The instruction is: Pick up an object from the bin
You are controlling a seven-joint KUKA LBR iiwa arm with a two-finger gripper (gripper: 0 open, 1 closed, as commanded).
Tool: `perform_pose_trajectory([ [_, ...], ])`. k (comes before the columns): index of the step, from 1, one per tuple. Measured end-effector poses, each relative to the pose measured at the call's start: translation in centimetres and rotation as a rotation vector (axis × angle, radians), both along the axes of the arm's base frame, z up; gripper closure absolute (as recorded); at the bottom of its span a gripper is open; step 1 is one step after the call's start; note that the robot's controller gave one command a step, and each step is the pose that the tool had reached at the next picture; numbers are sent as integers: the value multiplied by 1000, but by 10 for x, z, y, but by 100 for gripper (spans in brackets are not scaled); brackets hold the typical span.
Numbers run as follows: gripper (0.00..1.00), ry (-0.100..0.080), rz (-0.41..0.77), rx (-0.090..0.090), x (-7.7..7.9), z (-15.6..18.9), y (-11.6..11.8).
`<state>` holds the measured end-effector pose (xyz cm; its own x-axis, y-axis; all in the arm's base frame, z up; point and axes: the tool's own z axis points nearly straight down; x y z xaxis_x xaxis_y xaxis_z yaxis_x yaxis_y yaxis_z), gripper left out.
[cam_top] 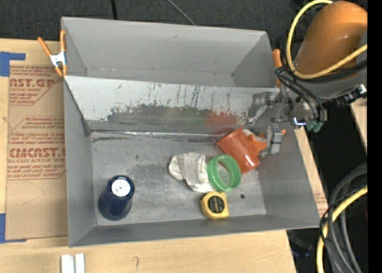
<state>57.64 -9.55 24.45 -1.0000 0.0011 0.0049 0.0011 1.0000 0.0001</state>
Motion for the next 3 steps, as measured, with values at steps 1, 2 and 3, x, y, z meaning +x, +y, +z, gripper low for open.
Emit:
perform_pose_trajectory([
  [1, 0, -8, 1, -1, 1, 5, 0],
  [2, 0, -13, -24, -1, -7, -48, 35],
  [3, 0, -8, 5, 1, -1, -92, 40],
])
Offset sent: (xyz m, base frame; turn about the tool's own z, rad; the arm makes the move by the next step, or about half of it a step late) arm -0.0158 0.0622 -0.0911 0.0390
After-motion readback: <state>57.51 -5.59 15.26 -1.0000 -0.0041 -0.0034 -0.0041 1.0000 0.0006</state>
